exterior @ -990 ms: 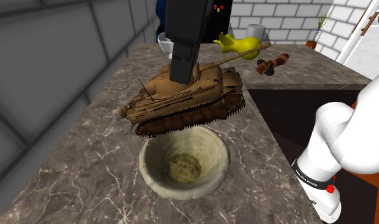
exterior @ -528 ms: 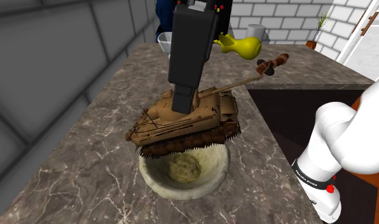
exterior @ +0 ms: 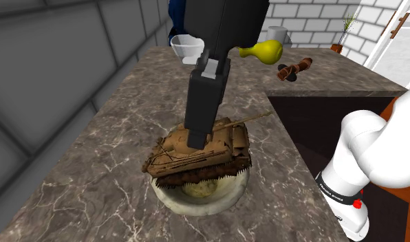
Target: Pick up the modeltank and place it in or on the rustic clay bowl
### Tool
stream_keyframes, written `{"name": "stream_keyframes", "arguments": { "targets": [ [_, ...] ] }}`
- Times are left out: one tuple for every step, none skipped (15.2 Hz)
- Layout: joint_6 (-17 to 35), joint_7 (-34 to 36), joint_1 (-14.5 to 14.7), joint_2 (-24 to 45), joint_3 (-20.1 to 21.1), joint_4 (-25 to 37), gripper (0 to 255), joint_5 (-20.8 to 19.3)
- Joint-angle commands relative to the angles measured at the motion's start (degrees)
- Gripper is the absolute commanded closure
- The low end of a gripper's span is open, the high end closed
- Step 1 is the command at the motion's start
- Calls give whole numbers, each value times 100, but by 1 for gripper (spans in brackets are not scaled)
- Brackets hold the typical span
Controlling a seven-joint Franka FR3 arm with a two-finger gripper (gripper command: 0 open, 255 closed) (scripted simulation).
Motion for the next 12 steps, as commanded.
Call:
{"name": "stream_keyframes", "arguments": {
  "targets": [
    [165,-31,9,-67,-7,-222,255,30],
    [251,-46,15,-98,-9,-337,255,45],
    [252,-47,14,-99,-9,-339,255,45],
    [251,-46,14,-98,-8,-338,255,45],
    [251,-46,14,-98,-8,-337,255,45],
    [251,-46,14,-98,-8,-337,255,45],
    [251,-46,14,-98,-8,-337,255,45],
    [251,-46,14,-98,-8,-337,255,45],
    [251,-46,13,-98,-8,-337,255,45],
    [251,-47,13,-98,-8,-337,255,45],
    [252,-46,13,-97,-7,-336,0,45],
    [252,-45,13,-96,-6,-336,0,44]
  ]
}}
